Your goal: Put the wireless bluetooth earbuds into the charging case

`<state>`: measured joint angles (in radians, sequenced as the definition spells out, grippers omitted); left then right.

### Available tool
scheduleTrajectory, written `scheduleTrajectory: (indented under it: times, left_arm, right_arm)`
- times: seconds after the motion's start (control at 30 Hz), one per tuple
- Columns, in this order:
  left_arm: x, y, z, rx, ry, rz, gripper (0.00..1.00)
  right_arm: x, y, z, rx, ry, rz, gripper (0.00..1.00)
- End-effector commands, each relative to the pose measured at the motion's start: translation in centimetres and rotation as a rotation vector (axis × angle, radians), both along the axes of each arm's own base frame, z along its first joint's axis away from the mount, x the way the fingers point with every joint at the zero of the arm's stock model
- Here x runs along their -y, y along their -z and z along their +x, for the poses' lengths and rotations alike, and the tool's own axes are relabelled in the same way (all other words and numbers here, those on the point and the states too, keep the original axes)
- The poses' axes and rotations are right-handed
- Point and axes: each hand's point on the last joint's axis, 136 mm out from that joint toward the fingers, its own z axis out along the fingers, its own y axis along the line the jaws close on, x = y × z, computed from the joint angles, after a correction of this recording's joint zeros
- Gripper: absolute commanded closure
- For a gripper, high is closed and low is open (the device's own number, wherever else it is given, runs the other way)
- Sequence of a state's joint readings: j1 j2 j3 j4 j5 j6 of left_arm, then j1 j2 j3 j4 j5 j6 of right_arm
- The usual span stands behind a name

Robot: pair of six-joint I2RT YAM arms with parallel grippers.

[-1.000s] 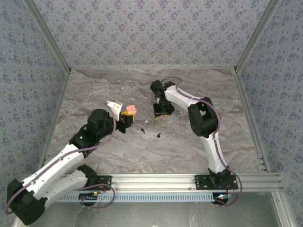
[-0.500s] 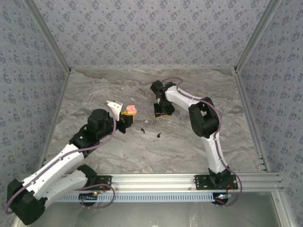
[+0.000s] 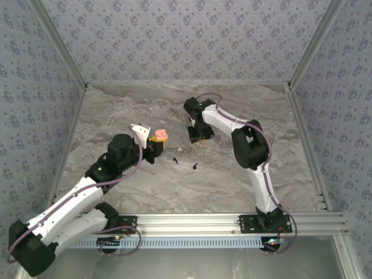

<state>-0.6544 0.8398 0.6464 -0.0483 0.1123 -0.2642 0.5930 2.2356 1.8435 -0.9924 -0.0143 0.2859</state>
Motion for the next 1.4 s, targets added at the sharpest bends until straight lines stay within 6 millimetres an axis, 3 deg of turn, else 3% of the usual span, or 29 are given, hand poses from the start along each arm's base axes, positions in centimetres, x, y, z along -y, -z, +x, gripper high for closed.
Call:
scheduleTrajectory:
  times: [0.0,0.63,1.1,1.37]
  left_arm:
    - [0.3,-2.5,0.3,0.046,0.003,-0.053,0.80]
    - [0.3,-2.6,0.2,0.049,0.002,-0.054,0.80]
    - [0.2,-2.6,0.1,0.048,0.003,-0.054,0.80]
    - [0.3,-2.4,0.2,0.044,0.004,-0.049,0.80]
  right_arm:
    - [0.0,0.4,-0.4,-0.021,-0.030,-0.034,0.62]
    - [0.3,2.0,-0.5,-0.042,-0.031,-0.084,0.62]
    - [0.4,3.3,-0.5,-0.067,-0.004,-0.089,0.71]
    - [0.9,2.6,-0.5,-0.050,0.037,-0.064,0.76]
